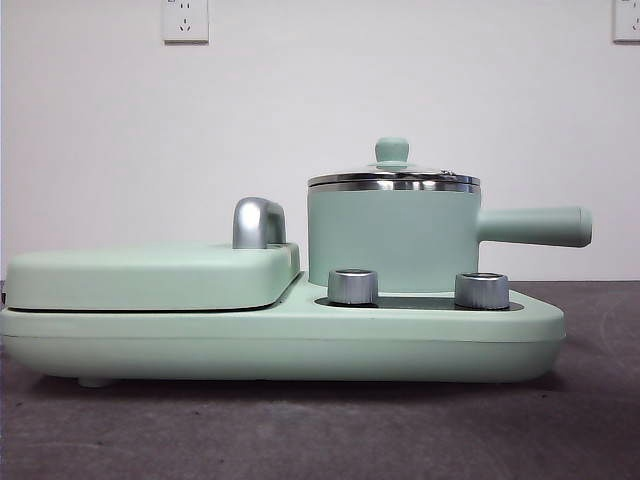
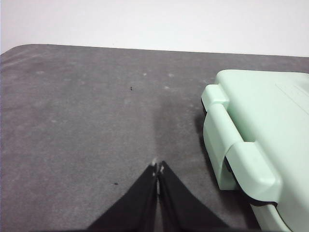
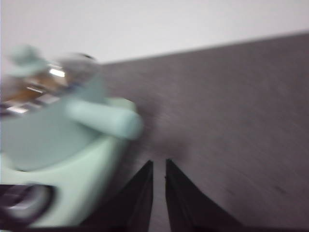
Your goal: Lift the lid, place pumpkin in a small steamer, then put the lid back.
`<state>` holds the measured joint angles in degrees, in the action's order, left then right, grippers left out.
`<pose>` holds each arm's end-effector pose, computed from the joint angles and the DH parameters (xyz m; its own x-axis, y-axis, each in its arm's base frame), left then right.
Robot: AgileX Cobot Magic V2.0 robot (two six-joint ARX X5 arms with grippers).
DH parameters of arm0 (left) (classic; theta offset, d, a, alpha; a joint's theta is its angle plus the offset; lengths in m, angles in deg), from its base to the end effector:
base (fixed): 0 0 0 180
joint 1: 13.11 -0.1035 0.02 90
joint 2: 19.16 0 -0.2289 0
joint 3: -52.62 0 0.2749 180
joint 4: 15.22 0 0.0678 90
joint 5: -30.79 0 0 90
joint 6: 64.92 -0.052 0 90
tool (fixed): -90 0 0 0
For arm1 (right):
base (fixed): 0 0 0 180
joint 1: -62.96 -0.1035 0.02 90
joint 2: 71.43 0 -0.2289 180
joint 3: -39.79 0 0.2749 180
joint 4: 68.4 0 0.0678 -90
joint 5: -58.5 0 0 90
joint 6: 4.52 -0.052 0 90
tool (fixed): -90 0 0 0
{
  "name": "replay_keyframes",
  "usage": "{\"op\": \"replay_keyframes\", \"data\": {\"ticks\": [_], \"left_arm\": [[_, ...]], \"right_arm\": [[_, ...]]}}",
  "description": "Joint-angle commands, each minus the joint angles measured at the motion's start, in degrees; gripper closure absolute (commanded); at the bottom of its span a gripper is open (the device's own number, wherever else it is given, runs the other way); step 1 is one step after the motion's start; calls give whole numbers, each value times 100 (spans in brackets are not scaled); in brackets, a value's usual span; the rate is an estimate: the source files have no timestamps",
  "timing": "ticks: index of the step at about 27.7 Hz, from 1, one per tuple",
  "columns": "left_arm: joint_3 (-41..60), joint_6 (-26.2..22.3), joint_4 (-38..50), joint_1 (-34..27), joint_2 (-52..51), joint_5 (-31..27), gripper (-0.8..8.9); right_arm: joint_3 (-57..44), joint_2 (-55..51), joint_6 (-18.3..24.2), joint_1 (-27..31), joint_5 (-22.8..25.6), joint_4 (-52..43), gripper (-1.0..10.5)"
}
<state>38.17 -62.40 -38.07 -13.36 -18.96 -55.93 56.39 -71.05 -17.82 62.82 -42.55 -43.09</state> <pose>0.1759 -0.0022 0.1541 0.9874 -0.0529 -0.1493 0.0456 0.9976 -0.0520 0.1724 0.0104 0.1630 0.9687 0.1940 -0.1551 -0.1502 0.9548 0.2566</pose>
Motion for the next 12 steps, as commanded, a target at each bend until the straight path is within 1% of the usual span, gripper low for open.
{"op": "replay_keyframes", "data": {"ticks": [1,4,8,10,12], "left_arm": [[105,-33,-44,4,0,9,807],[105,-33,-46,4,0,9,807],[105,-33,-48,4,2,9,807],[105,-33,-48,4,2,11,807],[105,-33,-48,4,2,9,807]], "right_arm": [[-166,-17,50,136,254,-90,908],[-337,-17,57,168,647,-374,908],[-334,-17,297,168,1108,-341,908],[-334,-17,446,140,1213,-275,908],[-334,-17,682,105,1217,-278,908]]}}
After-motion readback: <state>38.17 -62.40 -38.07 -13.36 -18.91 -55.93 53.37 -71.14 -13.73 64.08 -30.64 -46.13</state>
